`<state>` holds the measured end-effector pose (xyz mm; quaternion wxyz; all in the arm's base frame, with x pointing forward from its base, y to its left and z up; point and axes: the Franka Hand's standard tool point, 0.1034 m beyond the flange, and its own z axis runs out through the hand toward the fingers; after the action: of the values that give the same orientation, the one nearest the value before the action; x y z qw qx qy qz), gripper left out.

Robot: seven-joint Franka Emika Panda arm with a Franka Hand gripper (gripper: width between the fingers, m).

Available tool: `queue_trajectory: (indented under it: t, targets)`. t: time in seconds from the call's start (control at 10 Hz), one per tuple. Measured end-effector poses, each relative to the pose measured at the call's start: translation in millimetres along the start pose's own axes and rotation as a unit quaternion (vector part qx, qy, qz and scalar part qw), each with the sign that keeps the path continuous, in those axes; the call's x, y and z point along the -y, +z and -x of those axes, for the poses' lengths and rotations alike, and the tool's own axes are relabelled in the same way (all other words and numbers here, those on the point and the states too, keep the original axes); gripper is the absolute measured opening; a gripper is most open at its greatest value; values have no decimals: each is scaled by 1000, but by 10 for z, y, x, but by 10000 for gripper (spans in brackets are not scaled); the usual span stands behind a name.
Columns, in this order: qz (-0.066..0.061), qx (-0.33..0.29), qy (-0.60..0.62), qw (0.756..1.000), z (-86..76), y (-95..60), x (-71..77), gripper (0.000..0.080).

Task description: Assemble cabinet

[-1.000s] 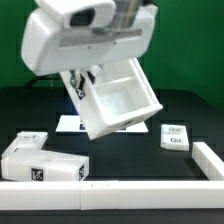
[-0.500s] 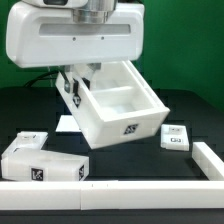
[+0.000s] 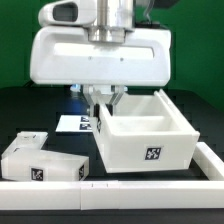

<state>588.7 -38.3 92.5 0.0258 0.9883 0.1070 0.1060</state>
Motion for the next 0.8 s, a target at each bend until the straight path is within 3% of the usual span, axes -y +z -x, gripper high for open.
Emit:
queue_trajectory:
  t: [0.3,0.4,0.6,0.8]
  targets:
    - [-6,12,0,1000,28,13,37,103]
    - [-8,16,42,999,99,52,153,103]
    - [-14,25,73,997,216,209,281,103]
    - [-14,24,80,996,179,347,368,103]
